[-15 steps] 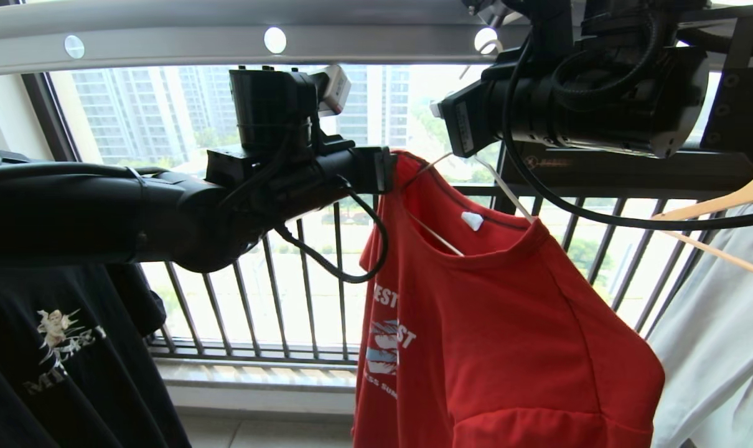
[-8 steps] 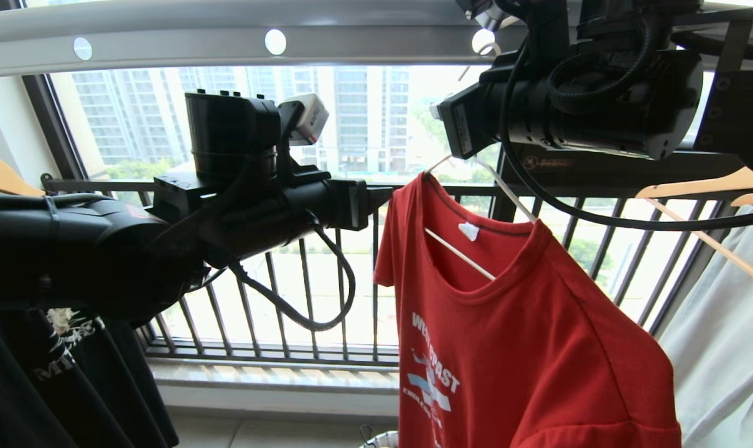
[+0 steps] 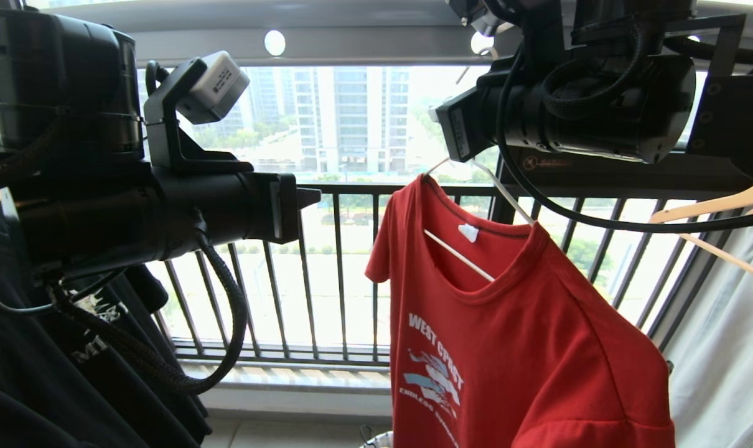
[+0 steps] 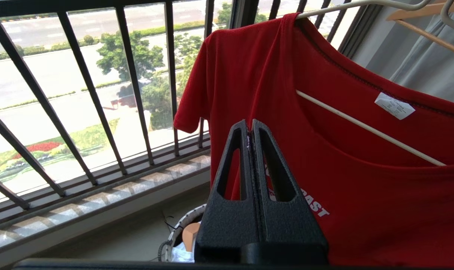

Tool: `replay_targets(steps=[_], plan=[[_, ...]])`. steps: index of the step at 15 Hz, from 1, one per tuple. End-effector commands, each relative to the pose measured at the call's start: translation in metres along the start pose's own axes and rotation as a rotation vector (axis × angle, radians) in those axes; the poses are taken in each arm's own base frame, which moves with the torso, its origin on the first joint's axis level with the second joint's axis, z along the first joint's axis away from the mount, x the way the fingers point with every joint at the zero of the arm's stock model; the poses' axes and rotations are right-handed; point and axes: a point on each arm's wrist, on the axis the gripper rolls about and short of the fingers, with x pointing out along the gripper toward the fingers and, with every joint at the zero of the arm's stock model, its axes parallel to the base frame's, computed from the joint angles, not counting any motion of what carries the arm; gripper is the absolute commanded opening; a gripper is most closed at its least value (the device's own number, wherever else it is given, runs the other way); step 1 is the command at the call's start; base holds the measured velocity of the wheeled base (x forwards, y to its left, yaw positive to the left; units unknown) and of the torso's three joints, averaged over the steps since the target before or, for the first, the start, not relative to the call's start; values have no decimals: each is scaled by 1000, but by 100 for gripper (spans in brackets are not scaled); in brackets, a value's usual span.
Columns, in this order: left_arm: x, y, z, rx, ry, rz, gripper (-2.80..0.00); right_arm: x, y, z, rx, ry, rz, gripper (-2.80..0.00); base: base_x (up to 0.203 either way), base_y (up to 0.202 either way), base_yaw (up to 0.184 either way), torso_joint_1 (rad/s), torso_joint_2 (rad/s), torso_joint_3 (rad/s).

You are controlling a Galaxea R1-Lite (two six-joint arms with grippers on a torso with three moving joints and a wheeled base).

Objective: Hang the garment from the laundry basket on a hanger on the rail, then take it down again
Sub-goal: Take the clothes off the clothes rack

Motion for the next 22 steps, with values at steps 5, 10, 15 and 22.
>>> replay_targets(steps=[5, 10, 15, 22], plan=[[-30, -3, 14, 1, 1, -4, -280, -9, -1, -6, -8, 26, 1, 0, 0, 0, 0, 0, 0, 0], [-43, -9, 14, 17, 25, -27, -280, -54, -11, -12, -12, 45, -14, 0, 0, 0, 0, 0, 0, 0], [-54, -10, 9, 25, 60, -31, -280, -140, -34, -11, 12, -34, -53, -280, 0, 0, 0, 0, 0, 0], [-104, -10, 6, 47, -17, -60, -280, -256, -67, -27, 82, -108, -161, -280, 0, 0, 0, 0, 0, 0]])
